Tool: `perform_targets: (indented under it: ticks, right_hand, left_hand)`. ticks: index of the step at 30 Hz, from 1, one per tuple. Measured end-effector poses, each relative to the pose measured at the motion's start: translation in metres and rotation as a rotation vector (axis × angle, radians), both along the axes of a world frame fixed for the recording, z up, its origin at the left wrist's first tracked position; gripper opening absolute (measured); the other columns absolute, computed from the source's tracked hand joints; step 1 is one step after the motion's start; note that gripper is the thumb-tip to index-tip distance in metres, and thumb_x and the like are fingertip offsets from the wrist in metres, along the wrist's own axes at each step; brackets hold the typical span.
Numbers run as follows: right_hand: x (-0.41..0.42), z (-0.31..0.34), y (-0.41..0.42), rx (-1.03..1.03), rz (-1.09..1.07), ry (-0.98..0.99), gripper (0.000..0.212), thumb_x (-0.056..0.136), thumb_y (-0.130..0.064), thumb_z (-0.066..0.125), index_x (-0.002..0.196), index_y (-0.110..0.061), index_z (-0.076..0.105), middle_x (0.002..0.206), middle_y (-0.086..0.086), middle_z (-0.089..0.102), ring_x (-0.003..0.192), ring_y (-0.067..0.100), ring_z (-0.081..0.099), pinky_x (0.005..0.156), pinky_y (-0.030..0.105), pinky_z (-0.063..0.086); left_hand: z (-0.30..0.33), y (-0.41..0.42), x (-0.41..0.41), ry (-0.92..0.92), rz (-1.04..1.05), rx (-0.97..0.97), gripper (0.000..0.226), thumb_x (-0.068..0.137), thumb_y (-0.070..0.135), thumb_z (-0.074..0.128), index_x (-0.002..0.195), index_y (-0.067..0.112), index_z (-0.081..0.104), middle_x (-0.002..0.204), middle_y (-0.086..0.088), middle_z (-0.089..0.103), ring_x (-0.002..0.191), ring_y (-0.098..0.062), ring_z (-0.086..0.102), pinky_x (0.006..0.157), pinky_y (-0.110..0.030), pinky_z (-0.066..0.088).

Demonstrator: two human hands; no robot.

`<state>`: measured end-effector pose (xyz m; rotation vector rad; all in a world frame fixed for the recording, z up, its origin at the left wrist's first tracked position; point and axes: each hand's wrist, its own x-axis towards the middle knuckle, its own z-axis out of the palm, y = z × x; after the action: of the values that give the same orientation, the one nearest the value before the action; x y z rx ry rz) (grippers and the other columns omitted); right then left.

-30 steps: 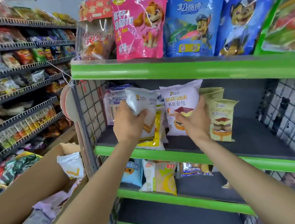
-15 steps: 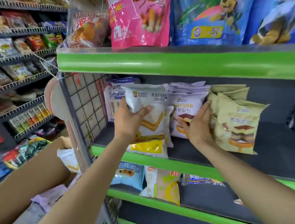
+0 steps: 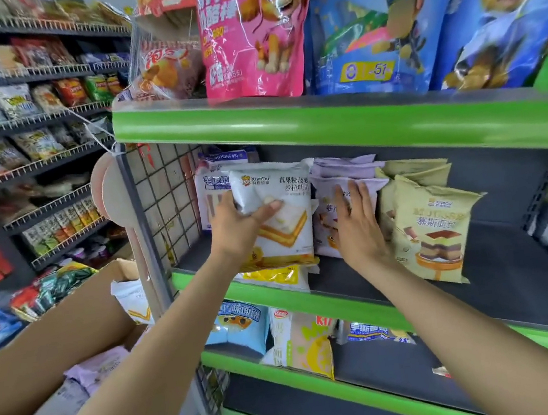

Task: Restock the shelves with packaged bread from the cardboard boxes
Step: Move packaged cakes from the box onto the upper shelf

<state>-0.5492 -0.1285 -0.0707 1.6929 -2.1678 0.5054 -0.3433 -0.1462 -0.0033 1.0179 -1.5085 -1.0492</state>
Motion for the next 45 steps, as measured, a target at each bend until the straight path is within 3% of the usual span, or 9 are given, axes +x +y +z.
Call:
perform_targets:
  ticks: [6, 10, 12, 18, 20, 24, 28, 33, 45]
  right_hand:
    - [0.024, 0.048, 0.044, -0.167, 0.149, -0.529, 0.045, 0.101, -0.025, 0.038, 0.144, -0.012, 0.035, 0.151, 0.004, 0.033, 0.14, 0.019, 0.029, 0.104, 0.02, 0.024]
    - [0.038, 0.072, 0.095, -0.089, 0.376, -1.11, 0.028, 0.099, -0.028, 0.043, 0.124, -0.016, 0.051, 0.114, -0.008, 0.06, 0.105, 0.009, 0.06, 0.068, -0.004, 0.039]
    - [0.031, 0.075, 0.112, -0.146, 0.398, -1.275, 0.021, 0.096, -0.026, 0.05, 0.116, -0.023, 0.053, 0.111, -0.01, 0.062, 0.089, -0.001, 0.061, 0.072, 0.0, 0.045]
    - [-0.049, 0.073, 0.158, -0.47, 0.14, -1.216, 0.019, 0.093, -0.02, 0.057, 0.111, -0.014, 0.058, 0.104, -0.007, 0.064, 0.093, 0.005, 0.06, 0.077, 0.007, 0.048]
    - [-0.081, 0.073, 0.171, -0.579, 0.026, -1.201, 0.044, 0.094, -0.026, 0.056, 0.133, -0.008, 0.047, 0.13, -0.001, 0.053, 0.121, 0.016, 0.052, 0.1, 0.02, 0.041]
    - [-0.138, 0.069, 0.186, -0.737, -0.23, -1.024, 0.052, 0.099, -0.021, 0.047, 0.144, -0.002, 0.028, 0.138, 0.014, 0.047, 0.13, 0.027, 0.044, 0.098, 0.029, 0.037]
    - [-0.189, 0.05, 0.176, -0.625, -0.386, -0.779, 0.048, 0.099, -0.02, 0.045, 0.141, -0.001, 0.031, 0.142, 0.018, 0.043, 0.129, 0.035, 0.043, 0.098, 0.042, 0.04]
    - [-0.222, 0.025, 0.136, -0.482, -0.315, -0.875, 0.046, 0.1, -0.015, 0.042, 0.143, -0.004, 0.03, 0.14, 0.018, 0.044, 0.129, 0.034, 0.042, 0.1, 0.037, 0.037]
    - [-0.259, 0.008, 0.075, -0.31, -0.428, -0.944, 0.039, 0.094, 0.002, 0.037, 0.133, 0.0, 0.036, 0.128, 0.023, 0.053, 0.117, 0.034, 0.052, 0.093, 0.035, 0.038]
  left_hand:
    - [0.005, 0.017, -0.001, 0.05, -0.041, 0.044, 0.036, 0.076, 0.021, 0.077, 0.103, 0.003, 0.062, 0.098, -0.01, 0.072, 0.089, -0.023, 0.069, 0.079, -0.031, 0.055]
    - [0.003, 0.036, -0.022, 0.103, -0.127, 0.131, 0.03, 0.078, 0.022, 0.075, 0.103, 0.008, 0.065, 0.092, -0.007, 0.072, 0.08, -0.019, 0.069, 0.072, -0.026, 0.058]
    - [0.005, 0.05, -0.043, 0.127, -0.214, 0.148, 0.033, 0.077, 0.021, 0.076, 0.105, 0.006, 0.066, 0.094, -0.008, 0.072, 0.085, -0.023, 0.07, 0.077, -0.031, 0.058]
    - [0.021, 0.096, -0.133, 0.036, -0.426, 0.05, 0.03, 0.086, 0.007, 0.065, 0.113, 0.002, 0.054, 0.1, -0.011, 0.068, 0.076, -0.011, 0.067, 0.062, -0.017, 0.052]
    - [0.022, 0.102, -0.172, -0.127, -0.451, -0.036, 0.037, 0.086, 0.009, 0.065, 0.118, 0.003, 0.048, 0.106, -0.011, 0.063, 0.09, -0.02, 0.062, 0.07, -0.025, 0.049]
    - [0.019, 0.103, -0.236, -0.48, -0.364, -0.306, 0.067, 0.085, 0.024, 0.065, 0.139, 0.004, 0.031, 0.137, -0.016, 0.046, 0.127, -0.03, 0.043, 0.098, -0.033, 0.039]
    - [0.009, 0.092, -0.268, -0.903, -0.216, -0.601, 0.096, 0.075, 0.049, 0.069, 0.148, 0.019, 0.015, 0.15, -0.008, 0.024, 0.138, -0.029, 0.022, 0.11, -0.04, 0.024]
    - [-0.003, 0.069, -0.283, -1.319, -0.22, -0.728, 0.128, 0.058, 0.072, 0.069, 0.15, 0.024, -0.006, 0.158, -0.009, -0.001, 0.146, -0.031, -0.001, 0.116, -0.049, 0.002]
    - [-0.009, 0.05, -0.282, -1.53, -0.174, -0.852, 0.13, 0.055, 0.07, 0.072, 0.15, 0.027, -0.006, 0.148, -0.006, 0.024, 0.136, -0.027, 0.025, 0.114, -0.048, 0.013]
